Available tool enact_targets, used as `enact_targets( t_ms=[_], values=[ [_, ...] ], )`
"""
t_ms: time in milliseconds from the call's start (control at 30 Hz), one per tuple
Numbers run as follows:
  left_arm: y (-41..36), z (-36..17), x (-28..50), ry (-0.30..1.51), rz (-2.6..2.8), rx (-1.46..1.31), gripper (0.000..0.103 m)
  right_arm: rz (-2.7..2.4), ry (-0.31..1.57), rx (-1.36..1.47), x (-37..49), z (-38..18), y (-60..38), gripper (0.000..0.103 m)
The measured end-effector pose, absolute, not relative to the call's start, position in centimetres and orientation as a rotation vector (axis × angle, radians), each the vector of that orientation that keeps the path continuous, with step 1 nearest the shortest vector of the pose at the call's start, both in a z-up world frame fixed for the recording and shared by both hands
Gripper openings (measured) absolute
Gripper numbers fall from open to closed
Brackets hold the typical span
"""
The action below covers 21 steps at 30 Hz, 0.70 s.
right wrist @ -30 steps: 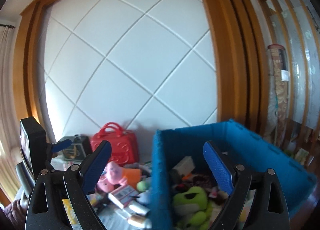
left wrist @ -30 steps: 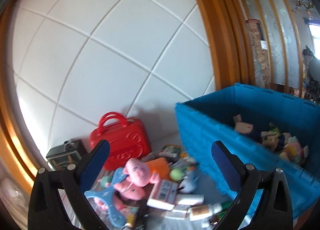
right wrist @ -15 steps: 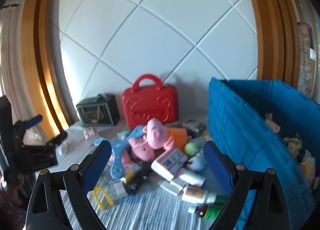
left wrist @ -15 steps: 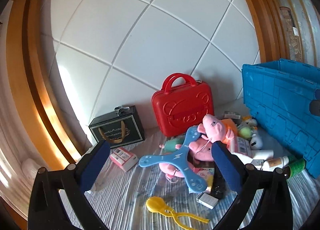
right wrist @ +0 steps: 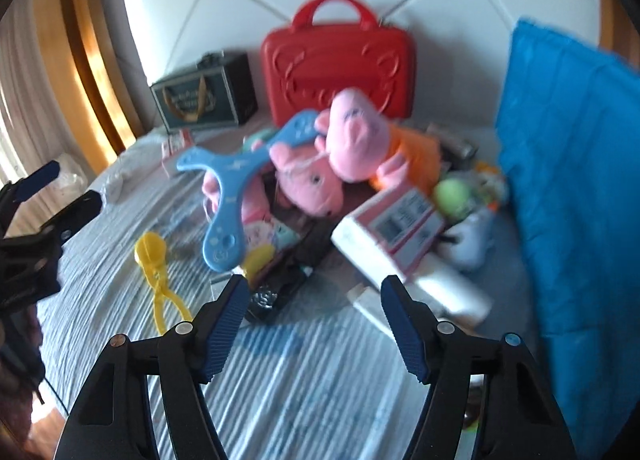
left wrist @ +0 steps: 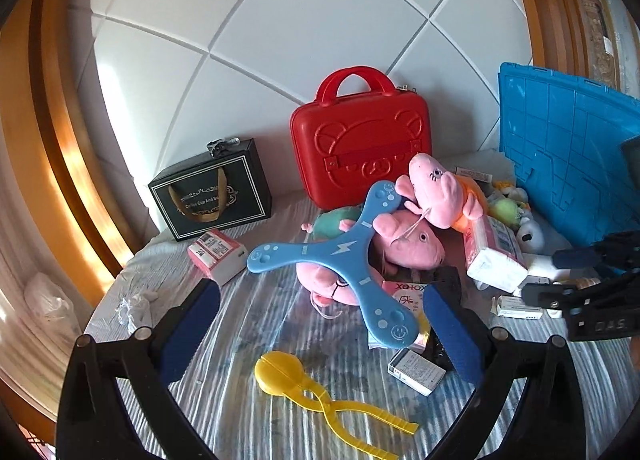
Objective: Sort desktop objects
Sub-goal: 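Grasp the black bag roll with right tool while left tool grasps the white medicine box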
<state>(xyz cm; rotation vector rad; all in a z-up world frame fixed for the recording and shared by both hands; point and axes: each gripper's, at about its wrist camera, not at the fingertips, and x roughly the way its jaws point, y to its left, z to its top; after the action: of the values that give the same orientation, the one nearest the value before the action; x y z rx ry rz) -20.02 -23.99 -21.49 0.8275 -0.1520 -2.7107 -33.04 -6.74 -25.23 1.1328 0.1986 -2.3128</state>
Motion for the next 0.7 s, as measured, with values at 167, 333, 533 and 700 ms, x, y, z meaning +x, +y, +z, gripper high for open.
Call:
enact_targets(
  t_ms=[167,333,533,700],
  values=[
    [-24.1,-24.8,-21.2,-0.138,-2.696,0.946,0.103,-2.192,0.203,1.314,-37.1,-31.9,-11.4,0.059],
    [-24.7,-27.7,-22.3,-0.061,-2.674,1.057,0.103,-2.121,0.262,1.475,-38.9,-36.5,-13.6,0.050],
    [-23.6,-30.9,-24.5,-0.006,-2.663,1.214,0.103,-2.069,0.320,1.451,-40.0,-37.5,-15.8,0.052],
    [-22.9,-31.8,-25.1,-0.029,-2.647,1.262,0.103,-2.015,0.301,1.472,-41.1,-38.3,-15.6,0.051]
  ],
)
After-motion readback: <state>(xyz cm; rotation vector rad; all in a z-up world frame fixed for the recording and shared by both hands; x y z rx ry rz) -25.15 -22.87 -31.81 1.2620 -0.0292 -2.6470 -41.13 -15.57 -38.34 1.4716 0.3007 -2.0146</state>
